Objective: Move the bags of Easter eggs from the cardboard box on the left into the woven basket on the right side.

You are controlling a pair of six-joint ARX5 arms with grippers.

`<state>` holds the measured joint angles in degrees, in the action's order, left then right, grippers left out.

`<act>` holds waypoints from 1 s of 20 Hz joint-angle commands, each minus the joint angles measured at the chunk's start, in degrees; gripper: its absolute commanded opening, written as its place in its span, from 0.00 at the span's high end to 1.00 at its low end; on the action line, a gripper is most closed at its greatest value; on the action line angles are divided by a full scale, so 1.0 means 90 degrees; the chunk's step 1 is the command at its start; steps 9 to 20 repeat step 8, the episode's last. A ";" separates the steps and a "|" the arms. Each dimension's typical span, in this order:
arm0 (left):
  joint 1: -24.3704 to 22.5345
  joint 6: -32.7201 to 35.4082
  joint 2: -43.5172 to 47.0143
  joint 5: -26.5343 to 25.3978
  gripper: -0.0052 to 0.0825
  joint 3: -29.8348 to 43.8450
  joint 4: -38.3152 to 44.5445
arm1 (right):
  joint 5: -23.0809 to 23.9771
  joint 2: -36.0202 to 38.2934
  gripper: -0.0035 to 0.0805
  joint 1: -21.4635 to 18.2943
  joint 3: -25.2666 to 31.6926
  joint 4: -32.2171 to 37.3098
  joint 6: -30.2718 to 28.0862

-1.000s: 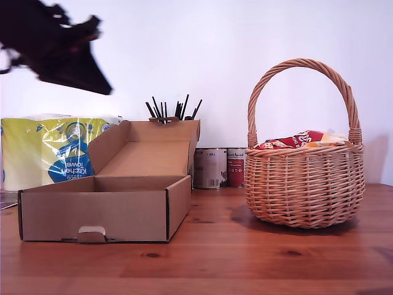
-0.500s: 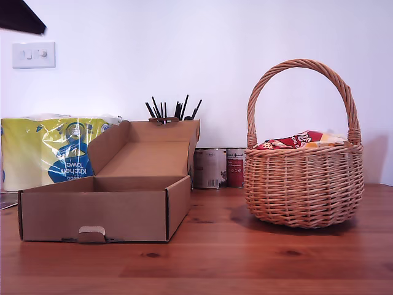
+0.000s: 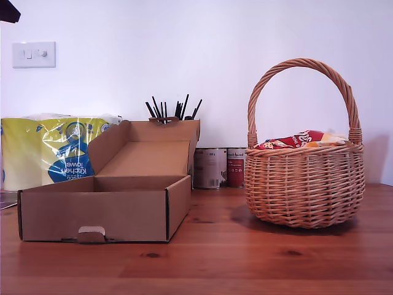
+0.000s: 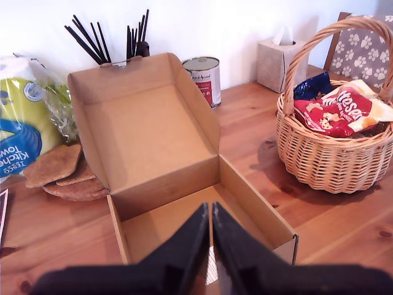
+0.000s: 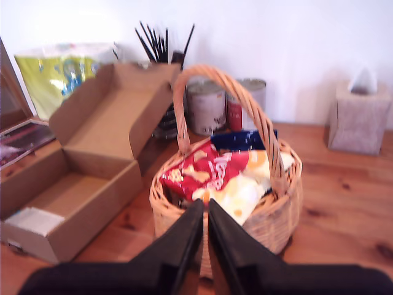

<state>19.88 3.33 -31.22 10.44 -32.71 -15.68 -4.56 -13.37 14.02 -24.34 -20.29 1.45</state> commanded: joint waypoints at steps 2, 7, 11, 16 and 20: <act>0.0000 -0.0034 -0.0100 -0.0002 0.96 0.0121 -0.0012 | -0.0019 0.0007 0.97 0.0036 -0.0063 -0.0342 0.0022; 0.0000 -0.0036 -0.0340 -0.0002 0.96 0.0121 -0.0138 | -0.0019 0.0007 0.97 0.0036 -0.0063 -0.1013 0.0019; 0.0000 -0.0034 -0.0376 -0.0002 0.96 0.0121 -0.0155 | -0.0019 0.0007 0.97 0.0036 -0.0066 -0.1117 0.0019; 0.0000 -0.0034 -0.0376 -0.0002 0.96 0.0121 -0.0155 | -0.0019 0.0007 0.97 0.0036 -0.0066 -0.1117 0.0019; 0.0000 -0.0034 -0.0376 -0.0002 0.96 0.0121 -0.0155 | -0.0019 0.0007 0.97 0.0036 -0.0066 -0.1117 0.0019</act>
